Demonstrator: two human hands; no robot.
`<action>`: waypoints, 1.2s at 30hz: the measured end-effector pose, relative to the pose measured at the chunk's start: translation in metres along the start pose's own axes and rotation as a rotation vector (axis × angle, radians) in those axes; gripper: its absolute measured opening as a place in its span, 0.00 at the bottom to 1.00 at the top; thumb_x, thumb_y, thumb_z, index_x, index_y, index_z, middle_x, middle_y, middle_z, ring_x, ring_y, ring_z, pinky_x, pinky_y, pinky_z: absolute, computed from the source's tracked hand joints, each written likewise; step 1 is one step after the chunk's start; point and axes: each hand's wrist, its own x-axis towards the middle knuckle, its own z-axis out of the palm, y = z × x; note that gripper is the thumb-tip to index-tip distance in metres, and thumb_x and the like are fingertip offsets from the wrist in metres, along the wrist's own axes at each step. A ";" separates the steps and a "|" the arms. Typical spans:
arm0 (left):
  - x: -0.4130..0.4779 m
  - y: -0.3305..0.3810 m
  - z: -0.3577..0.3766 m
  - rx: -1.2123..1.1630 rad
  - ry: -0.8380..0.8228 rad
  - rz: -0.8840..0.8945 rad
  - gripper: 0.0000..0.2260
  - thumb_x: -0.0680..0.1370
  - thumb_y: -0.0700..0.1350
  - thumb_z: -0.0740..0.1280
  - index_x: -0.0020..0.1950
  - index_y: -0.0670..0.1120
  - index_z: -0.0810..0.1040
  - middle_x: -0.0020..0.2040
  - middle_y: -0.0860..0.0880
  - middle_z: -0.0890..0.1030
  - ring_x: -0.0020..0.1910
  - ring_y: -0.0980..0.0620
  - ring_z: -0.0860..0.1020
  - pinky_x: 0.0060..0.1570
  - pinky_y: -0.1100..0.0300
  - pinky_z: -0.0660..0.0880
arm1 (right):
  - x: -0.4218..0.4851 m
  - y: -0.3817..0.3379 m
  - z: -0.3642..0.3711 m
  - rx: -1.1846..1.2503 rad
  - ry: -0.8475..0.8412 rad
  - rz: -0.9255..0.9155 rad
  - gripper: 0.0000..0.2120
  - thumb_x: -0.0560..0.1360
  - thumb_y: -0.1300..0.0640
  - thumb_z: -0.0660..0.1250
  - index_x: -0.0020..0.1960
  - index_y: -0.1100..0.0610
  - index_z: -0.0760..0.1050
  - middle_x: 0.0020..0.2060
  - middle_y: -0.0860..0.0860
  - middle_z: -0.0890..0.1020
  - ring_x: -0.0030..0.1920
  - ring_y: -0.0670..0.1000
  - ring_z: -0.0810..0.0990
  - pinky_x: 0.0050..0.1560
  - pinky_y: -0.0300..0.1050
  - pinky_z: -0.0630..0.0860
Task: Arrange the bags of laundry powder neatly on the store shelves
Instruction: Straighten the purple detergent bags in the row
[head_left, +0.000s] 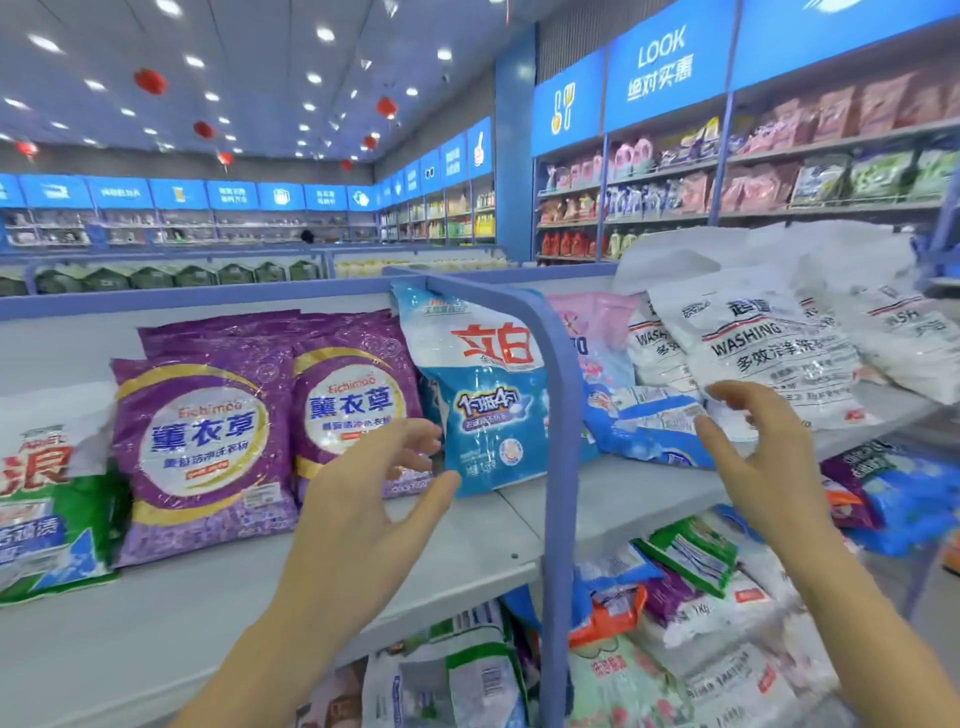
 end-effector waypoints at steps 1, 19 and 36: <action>0.001 0.009 0.014 -0.031 -0.010 0.010 0.13 0.68 0.58 0.63 0.50 0.57 0.75 0.49 0.62 0.79 0.47 0.63 0.78 0.47 0.74 0.71 | 0.007 0.019 -0.003 -0.036 -0.024 0.033 0.16 0.73 0.55 0.66 0.58 0.61 0.73 0.51 0.52 0.76 0.53 0.53 0.73 0.55 0.43 0.66; 0.038 0.037 0.258 0.157 -0.053 -0.214 0.29 0.65 0.62 0.54 0.60 0.48 0.75 0.51 0.60 0.75 0.51 0.67 0.72 0.51 0.73 0.66 | 0.071 0.127 0.098 -0.586 -0.629 -0.354 0.36 0.73 0.35 0.59 0.71 0.58 0.60 0.63 0.57 0.73 0.64 0.57 0.70 0.64 0.53 0.63; 0.054 0.010 0.283 -0.036 0.058 -0.488 0.17 0.72 0.49 0.72 0.58 0.48 0.75 0.52 0.53 0.80 0.51 0.60 0.78 0.50 0.68 0.74 | 0.149 0.173 0.013 0.656 -0.274 0.173 0.14 0.80 0.52 0.58 0.38 0.56 0.72 0.27 0.49 0.72 0.31 0.49 0.70 0.34 0.43 0.65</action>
